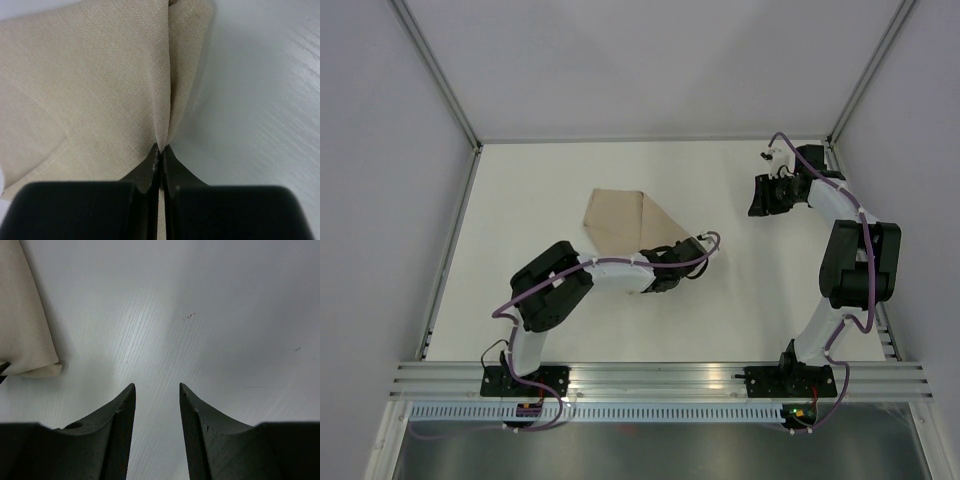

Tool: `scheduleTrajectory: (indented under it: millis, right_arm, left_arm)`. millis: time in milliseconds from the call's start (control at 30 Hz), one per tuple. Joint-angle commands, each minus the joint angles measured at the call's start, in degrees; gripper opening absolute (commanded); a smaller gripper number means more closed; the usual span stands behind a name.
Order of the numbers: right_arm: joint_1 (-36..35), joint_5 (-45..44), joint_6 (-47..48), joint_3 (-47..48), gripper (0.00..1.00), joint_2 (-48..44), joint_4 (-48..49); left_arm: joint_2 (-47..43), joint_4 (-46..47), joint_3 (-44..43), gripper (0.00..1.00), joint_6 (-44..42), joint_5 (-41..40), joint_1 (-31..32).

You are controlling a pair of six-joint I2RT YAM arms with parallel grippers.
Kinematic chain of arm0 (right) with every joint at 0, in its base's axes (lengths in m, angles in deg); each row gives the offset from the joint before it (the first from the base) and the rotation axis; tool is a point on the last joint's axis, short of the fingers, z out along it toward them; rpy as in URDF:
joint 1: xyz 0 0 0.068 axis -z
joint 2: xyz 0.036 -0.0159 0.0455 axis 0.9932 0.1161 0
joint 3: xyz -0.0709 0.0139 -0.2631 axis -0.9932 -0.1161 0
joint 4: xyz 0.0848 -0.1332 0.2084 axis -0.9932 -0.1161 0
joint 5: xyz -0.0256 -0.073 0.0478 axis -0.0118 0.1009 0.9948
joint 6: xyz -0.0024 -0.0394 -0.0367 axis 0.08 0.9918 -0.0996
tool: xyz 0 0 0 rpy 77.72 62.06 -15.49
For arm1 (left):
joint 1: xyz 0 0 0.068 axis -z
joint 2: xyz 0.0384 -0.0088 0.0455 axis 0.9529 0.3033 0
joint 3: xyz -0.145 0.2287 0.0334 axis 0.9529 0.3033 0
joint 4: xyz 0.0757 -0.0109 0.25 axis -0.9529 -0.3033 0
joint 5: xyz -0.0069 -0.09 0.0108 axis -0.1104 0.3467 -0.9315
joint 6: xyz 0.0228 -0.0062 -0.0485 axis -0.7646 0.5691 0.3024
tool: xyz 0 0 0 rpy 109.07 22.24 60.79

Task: Fold the napkin, place the utensils inside, and roll it up
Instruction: Roll the napkin with the utensil

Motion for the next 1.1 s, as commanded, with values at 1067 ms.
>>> scheduleTrajectory:
  millis: [1067]
  right_arm:
    - [-10.0, 13.8, 33.4, -36.7, 0.59, -47.3, 9.9]
  left_arm:
    - [-5.6, -11.8, -0.2, 0.02, 9.6, 60.4, -14.6]
